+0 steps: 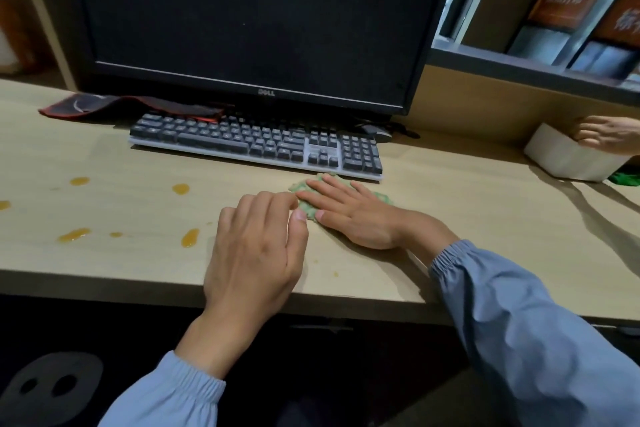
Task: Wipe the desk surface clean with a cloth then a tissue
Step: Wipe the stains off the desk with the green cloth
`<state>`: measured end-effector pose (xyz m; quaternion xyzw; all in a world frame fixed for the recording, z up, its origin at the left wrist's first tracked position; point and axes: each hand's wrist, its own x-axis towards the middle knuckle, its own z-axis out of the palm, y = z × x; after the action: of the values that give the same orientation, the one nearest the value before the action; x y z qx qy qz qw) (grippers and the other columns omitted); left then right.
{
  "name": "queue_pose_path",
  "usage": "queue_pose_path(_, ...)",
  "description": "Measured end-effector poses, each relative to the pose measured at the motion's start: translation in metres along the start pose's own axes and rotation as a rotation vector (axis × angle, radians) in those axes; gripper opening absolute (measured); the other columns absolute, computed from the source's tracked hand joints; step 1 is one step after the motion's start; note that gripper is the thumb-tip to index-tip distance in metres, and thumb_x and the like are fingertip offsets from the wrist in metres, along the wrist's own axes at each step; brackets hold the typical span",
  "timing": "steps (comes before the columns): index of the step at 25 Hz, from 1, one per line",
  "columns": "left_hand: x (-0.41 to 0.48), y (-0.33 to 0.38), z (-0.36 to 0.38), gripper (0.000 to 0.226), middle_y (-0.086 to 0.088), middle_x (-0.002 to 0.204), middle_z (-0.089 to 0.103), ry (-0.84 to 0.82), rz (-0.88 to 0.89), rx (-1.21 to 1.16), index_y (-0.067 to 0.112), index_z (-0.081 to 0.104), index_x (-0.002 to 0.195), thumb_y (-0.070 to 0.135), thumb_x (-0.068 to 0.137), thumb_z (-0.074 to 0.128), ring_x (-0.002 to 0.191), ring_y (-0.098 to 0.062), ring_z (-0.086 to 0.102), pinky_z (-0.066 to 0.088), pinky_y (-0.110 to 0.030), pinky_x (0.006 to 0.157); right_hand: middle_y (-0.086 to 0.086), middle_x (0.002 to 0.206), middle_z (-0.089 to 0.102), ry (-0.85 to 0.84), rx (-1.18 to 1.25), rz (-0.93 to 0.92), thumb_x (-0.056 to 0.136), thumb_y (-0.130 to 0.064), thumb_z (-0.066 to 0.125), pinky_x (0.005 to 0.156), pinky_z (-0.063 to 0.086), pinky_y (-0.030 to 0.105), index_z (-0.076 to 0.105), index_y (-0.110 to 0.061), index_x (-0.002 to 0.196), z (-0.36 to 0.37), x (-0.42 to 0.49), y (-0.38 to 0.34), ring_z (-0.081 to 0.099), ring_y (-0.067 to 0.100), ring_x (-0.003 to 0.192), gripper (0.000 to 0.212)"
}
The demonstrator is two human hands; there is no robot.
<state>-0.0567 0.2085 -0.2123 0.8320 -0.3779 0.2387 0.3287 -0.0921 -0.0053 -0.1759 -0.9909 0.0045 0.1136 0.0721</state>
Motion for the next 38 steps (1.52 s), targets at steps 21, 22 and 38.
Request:
queue_pose_path(21,-0.002,-0.001,0.0,0.026,0.003,0.094,0.056,0.063,-0.032,-0.009,0.017,0.058,0.106,0.03,0.106,0.036,0.085,-0.021,0.049,0.037,-0.043,0.077,-0.016,0.167,-0.013,0.025,0.017,0.082,0.107,-0.054,0.009,0.121,-0.015,0.046,-0.004,-0.046,0.157,0.009,0.008,-0.04,-0.022,0.006,0.151,0.052)
queue_pose_path(22,-0.002,-0.001,0.0,0.026,0.003,0.094,0.056,0.06,-0.038,-0.013,0.018,0.058,0.106,0.03,0.106,0.036,0.086,-0.021,0.049,0.037,-0.042,0.077,-0.017,0.167,-0.012,0.03,0.03,0.063,0.107,-0.053,0.009,0.121,-0.015,0.045,-0.003,-0.046,0.157,0.008,0.01,-0.042,-0.021,0.005,0.151,0.052)
queue_pose_path(38,-0.049,-0.042,-0.017,0.018,-0.01,0.098,0.063,0.382,0.174,-0.35,0.002,0.063,0.102,0.006,0.095,0.047,0.095,-0.025,0.055,0.042,-0.032,0.09,-0.024,0.162,-0.021,0.049,0.057,0.307,0.105,-0.053,0.005,0.123,-0.014,0.044,-0.011,-0.048,0.156,0.035,-0.099,-0.046,-0.03,0.002,0.146,0.053)
